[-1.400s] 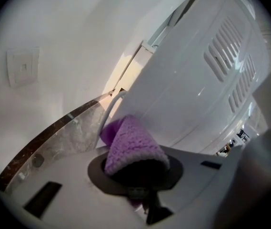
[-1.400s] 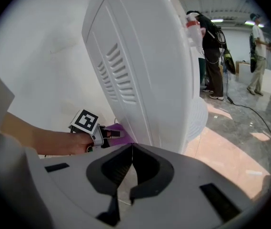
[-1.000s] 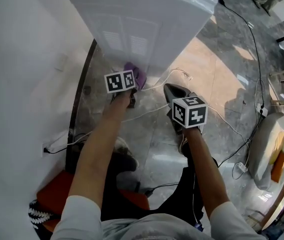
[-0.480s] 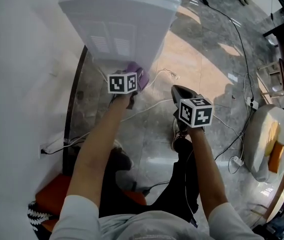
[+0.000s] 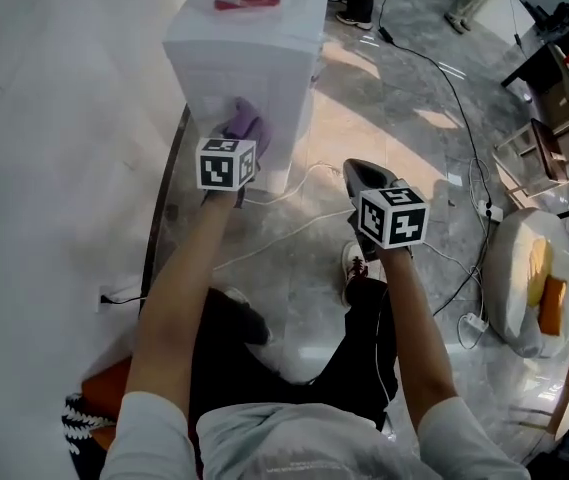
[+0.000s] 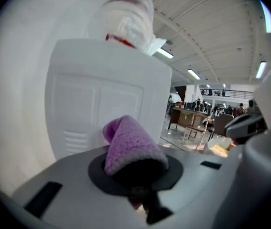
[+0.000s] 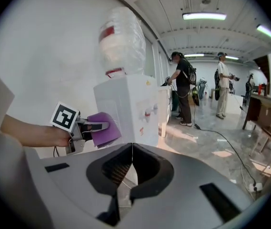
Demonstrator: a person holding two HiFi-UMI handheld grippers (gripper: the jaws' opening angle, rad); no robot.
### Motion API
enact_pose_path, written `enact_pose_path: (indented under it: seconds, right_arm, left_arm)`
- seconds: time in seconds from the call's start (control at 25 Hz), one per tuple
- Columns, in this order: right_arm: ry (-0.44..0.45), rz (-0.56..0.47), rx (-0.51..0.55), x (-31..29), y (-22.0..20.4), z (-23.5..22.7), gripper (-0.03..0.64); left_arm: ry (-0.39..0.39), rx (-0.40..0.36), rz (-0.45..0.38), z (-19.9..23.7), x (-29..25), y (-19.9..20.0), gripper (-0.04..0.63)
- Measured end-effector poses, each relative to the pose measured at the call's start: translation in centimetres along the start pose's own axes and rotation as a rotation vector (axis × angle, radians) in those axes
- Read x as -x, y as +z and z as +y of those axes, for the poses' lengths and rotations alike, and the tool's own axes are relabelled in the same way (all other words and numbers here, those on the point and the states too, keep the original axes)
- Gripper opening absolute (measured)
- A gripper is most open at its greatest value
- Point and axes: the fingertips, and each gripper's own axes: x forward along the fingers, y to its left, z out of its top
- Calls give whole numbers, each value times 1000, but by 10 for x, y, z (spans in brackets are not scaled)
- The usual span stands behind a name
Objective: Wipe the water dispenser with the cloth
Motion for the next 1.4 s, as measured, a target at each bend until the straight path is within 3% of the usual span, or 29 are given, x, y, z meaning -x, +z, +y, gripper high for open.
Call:
enact_pose_path:
  seconds: [0.2,0.32,0.4,0.68,1.0,1.4]
  right_arm:
    - [27,-95,79,30,48,16,15]
    - [58,-152,123,22,80,21,15]
    - [81,-192,155,6,107,24,15]
    - [159,-289,254,-14,225,55,15]
    - [176,-316,277,35,354,65,15]
    - [235,-394,402,96,483,56,15]
  left_arm:
    - [17,-125,-82,-7,63,32,64]
    - [63,-254,-116,3,82,51,64]
    - [90,-290,-149,17,86,66,64]
    - [130,-338,-180,44,114,142,64]
    - [184,-355,-185,44,183,272,64]
    - [290,-385,-249,14,246,409,64]
